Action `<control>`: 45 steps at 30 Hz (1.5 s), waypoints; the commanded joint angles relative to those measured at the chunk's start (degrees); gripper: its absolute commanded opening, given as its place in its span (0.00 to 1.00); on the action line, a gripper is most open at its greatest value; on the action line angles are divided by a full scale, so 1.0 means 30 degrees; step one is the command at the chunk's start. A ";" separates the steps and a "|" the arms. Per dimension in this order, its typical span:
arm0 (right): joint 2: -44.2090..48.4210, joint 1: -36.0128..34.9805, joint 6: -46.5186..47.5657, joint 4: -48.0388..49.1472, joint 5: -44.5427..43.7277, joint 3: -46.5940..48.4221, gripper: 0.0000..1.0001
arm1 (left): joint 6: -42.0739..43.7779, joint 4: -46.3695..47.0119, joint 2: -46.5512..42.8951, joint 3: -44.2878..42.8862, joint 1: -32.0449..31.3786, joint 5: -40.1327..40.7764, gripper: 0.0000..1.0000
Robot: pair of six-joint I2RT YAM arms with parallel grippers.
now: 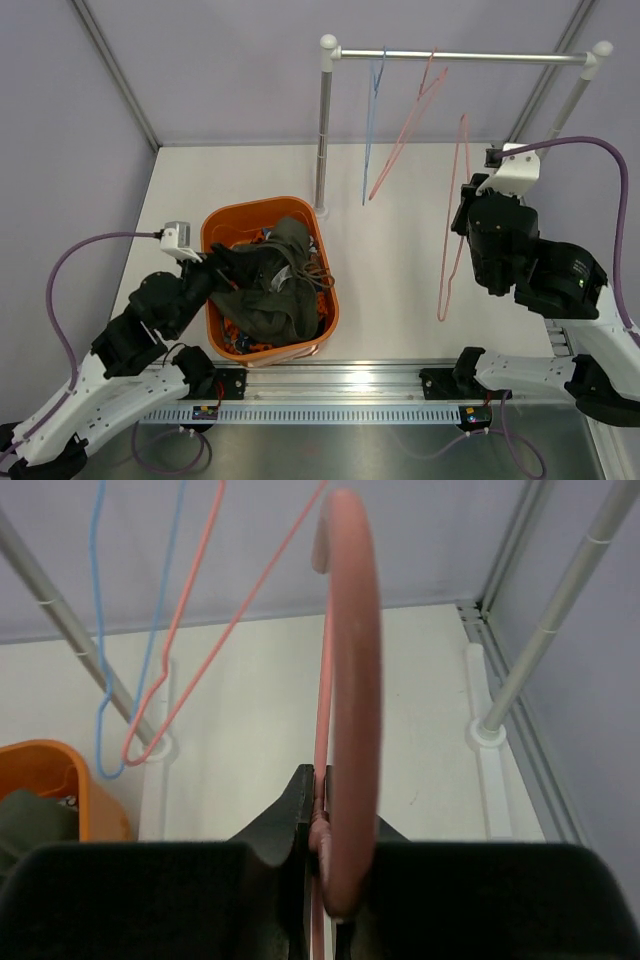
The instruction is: Remove the shorts from the hanger
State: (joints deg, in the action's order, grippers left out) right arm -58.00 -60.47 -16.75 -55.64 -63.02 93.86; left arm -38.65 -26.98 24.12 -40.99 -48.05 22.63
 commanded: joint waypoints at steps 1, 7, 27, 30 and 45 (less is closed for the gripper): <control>0.0198 0.2103 0.0805 0.1020 0.1170 0.0237 0.00 | 0.2452 -0.1052 0.0134 -0.2182 -0.0008 0.0161 0.99; -0.0673 0.8099 0.3238 0.3484 0.7373 0.1667 0.00 | 0.4270 -0.2311 0.0778 -0.3679 -0.0008 -0.0980 0.99; -1.1073 1.8954 0.1335 0.5684 2.0890 1.0133 0.00 | 0.6029 -0.3868 -0.3055 -0.0956 -0.0008 -0.3178 0.99; -1.1516 1.8955 0.2067 0.5946 2.0920 1.0518 0.00 | 0.6058 -0.3838 -0.3322 -0.0925 -0.0008 -0.3325 0.99; -1.1192 1.8984 0.6491 0.8029 2.2033 0.9402 0.00 | 0.6059 -0.4013 -0.3118 -0.0955 -0.0915 -0.3297 0.99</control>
State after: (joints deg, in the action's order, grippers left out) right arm -91.64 -3.73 -2.15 -34.30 1.26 118.96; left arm -21.34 -40.64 14.35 -43.68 -49.82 13.63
